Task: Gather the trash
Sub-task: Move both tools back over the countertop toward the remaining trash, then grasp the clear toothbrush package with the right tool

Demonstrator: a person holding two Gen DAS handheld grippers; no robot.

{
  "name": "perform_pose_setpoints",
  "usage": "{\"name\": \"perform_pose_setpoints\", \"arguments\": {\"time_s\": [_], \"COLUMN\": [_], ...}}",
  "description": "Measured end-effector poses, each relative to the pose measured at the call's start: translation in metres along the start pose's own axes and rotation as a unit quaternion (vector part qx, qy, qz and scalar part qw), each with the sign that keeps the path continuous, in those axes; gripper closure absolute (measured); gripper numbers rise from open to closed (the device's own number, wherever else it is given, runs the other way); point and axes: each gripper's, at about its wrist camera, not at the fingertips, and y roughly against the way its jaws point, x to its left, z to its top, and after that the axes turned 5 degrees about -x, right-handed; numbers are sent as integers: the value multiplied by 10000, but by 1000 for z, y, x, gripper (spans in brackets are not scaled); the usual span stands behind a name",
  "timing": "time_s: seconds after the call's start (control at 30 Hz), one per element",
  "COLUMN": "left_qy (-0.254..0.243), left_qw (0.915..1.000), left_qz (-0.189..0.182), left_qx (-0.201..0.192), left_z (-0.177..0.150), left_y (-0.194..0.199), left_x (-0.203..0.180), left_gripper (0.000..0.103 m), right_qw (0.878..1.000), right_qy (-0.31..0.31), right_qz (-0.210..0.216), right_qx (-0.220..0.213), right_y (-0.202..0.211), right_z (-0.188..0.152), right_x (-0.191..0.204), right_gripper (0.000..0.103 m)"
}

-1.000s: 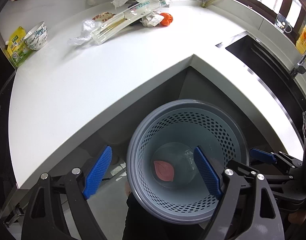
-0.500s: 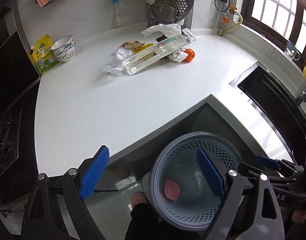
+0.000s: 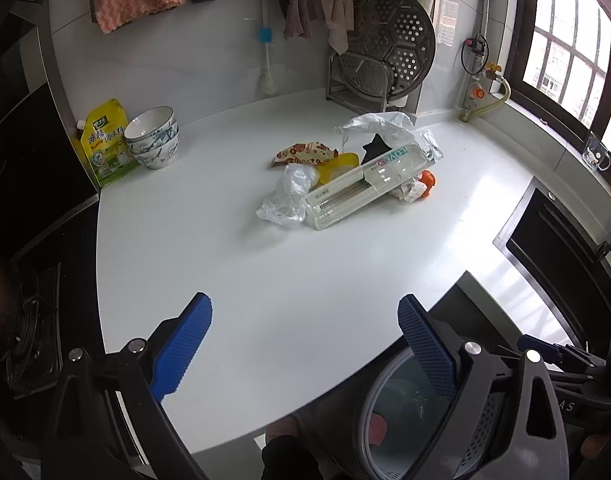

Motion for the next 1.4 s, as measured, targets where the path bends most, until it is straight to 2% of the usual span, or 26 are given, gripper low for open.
{"name": "perform_pose_setpoints", "arguments": {"time_s": [0.23,0.5,0.97,1.4], "left_qy": [-187,-391,-529,-366], "left_qw": [9996,9985,9956,9944], "left_qz": [-181,-386,-654,-887], "left_qx": [-49,10,404,447], "left_z": [42,74,87,95], "left_y": [-41,-97,-180,-202], "left_x": [43,78,109,127], "left_gripper": [10,10,10,10], "right_qw": [9986,9952,9765,9622], "right_qy": [-464,-784,-1995,-2505], "right_qz": [-71,-375,-559,-739], "right_qx": [-241,-443,-593,-771], "right_y": [-28,-69,-149,-185], "right_z": [38,75,117,142], "right_x": [40,72,72,87], "right_gripper": [29,29,28,28]}}
